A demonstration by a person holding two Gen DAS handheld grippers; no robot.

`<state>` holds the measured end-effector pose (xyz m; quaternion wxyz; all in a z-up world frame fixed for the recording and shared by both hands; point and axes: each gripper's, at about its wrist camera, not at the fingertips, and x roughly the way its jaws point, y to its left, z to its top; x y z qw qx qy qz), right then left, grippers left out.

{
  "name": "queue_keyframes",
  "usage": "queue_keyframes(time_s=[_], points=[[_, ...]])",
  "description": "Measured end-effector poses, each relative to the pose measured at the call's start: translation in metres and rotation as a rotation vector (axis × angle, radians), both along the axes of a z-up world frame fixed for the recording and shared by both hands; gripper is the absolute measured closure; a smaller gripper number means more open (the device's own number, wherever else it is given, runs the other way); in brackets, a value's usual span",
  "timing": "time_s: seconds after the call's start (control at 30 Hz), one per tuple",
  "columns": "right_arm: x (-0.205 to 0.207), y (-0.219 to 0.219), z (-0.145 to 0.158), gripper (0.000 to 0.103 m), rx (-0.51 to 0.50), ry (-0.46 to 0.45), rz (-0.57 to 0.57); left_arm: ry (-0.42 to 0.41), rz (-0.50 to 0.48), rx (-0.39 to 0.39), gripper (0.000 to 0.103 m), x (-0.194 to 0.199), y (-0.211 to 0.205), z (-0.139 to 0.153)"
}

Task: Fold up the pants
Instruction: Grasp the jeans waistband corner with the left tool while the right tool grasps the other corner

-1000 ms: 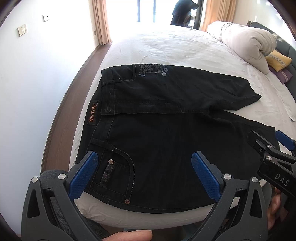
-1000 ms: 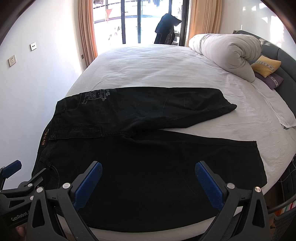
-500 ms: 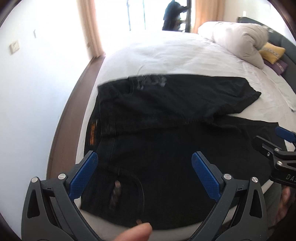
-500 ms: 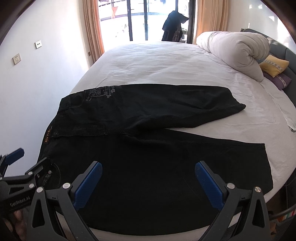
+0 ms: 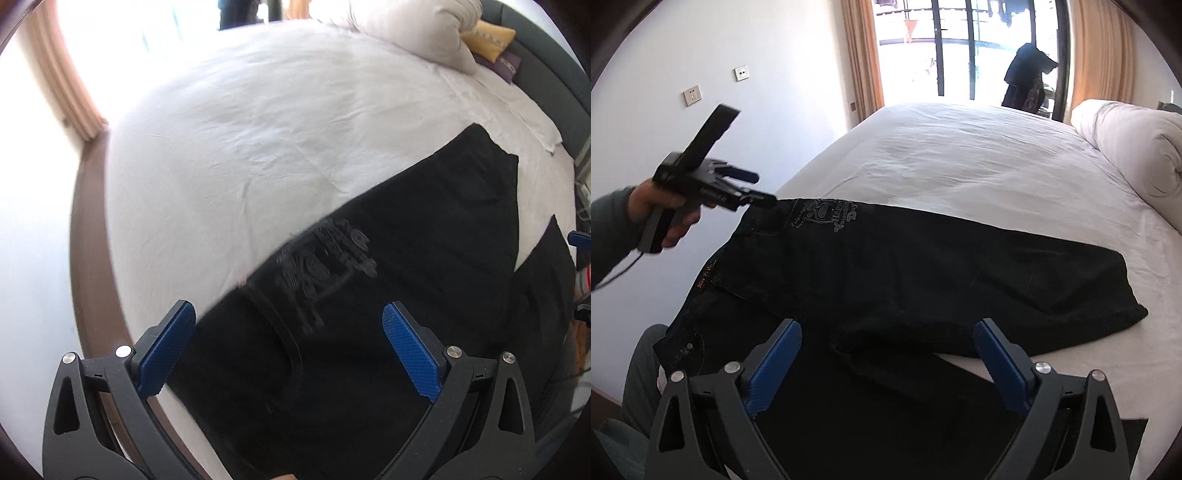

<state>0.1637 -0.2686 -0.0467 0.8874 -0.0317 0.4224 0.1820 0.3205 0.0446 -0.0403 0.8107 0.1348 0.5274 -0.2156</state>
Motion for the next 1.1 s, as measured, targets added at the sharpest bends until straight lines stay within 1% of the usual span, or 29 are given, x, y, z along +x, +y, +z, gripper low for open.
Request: queue_keyframes(time_s=[0.07,0.1,0.13,0.17,0.2,0.27,0.33,0.4,0.43,0.47,0.5,0.53,0.57,0.63,0.67,0.7,0.77,0.83,0.93,1.0,1.1], points=[[0.017,-0.003,-0.005,0.015,0.0,0.007,0.039,0.029,-0.026,0.003,0.0,0.025,-0.005,-0.008],[0.025,-0.006,-0.008,0.019,0.009,0.016,0.048,0.052,-0.047,0.004,0.001,0.036,-0.008,-0.014],[0.031,-0.009,-0.01,0.021,0.017,0.026,0.053,0.079,-0.068,0.009,0.006,0.047,-0.014,-0.021],[0.036,-0.012,-0.012,0.022,0.027,0.034,0.057,0.105,-0.089,0.023,0.016,0.055,-0.018,-0.028],[0.042,-0.016,-0.015,0.022,0.038,0.039,0.061,0.132,-0.11,0.032,0.019,0.062,-0.021,-0.036],[0.048,-0.02,-0.02,0.022,0.047,0.047,0.065,0.18,-0.132,0.039,0.021,0.069,-0.024,-0.047],[0.054,-0.023,-0.027,0.022,0.051,0.061,0.074,0.211,-0.14,0.059,0.022,0.077,-0.022,-0.056],[0.06,-0.025,-0.033,0.022,0.05,0.072,0.087,0.233,-0.135,0.061,0.023,0.083,-0.016,-0.063],[0.062,-0.025,-0.035,0.022,0.048,0.076,0.091,0.24,-0.129,0.06,0.027,0.084,-0.013,-0.067],[0.065,-0.025,-0.037,0.023,0.045,0.079,0.097,0.25,-0.128,0.057,0.037,0.086,-0.012,-0.07],[0.068,-0.025,-0.038,0.024,0.045,0.081,0.102,0.261,-0.132,0.054,0.043,0.086,-0.011,-0.073],[0.071,-0.024,-0.039,0.024,0.046,0.083,0.11,0.264,-0.138,0.056,0.052,0.085,-0.011,-0.076],[0.074,-0.023,-0.039,0.024,0.044,0.083,0.115,0.263,-0.145,0.053,0.059,0.084,-0.012,-0.077],[0.083,-0.019,-0.039,0.025,0.038,0.083,0.124,0.267,-0.156,0.049,0.066,0.082,-0.016,-0.077],[0.086,-0.018,-0.038,0.026,0.04,0.083,0.13,0.267,-0.16,0.049,0.071,0.081,-0.017,-0.077],[0.091,-0.016,-0.037,0.026,0.042,0.085,0.138,0.264,-0.164,0.052,0.074,0.079,-0.02,-0.076],[0.099,-0.011,-0.035,0.028,0.036,0.083,0.157,0.244,-0.181,0.066,0.086,0.07,-0.025,-0.072],[0.11,-0.007,-0.034,0.031,0.024,0.078,0.179,0.2,-0.181,0.074,0.093,0.06,-0.029,-0.064],[0.132,0.0,-0.032,0.037,-0.012,0.067,0.216,0.108,-0.171,0.062,0.094,0.045,-0.027,-0.049],[0.147,0.004,-0.031,0.039,-0.045,0.056,0.244,0.042,-0.164,0.062,0.095,0.031,-0.027,-0.04],[0.176,0.012,-0.031,0.041,-0.098,0.047,0.283,-0.045,-0.175,0.084,0.095,0.006,-0.031,-0.03]])
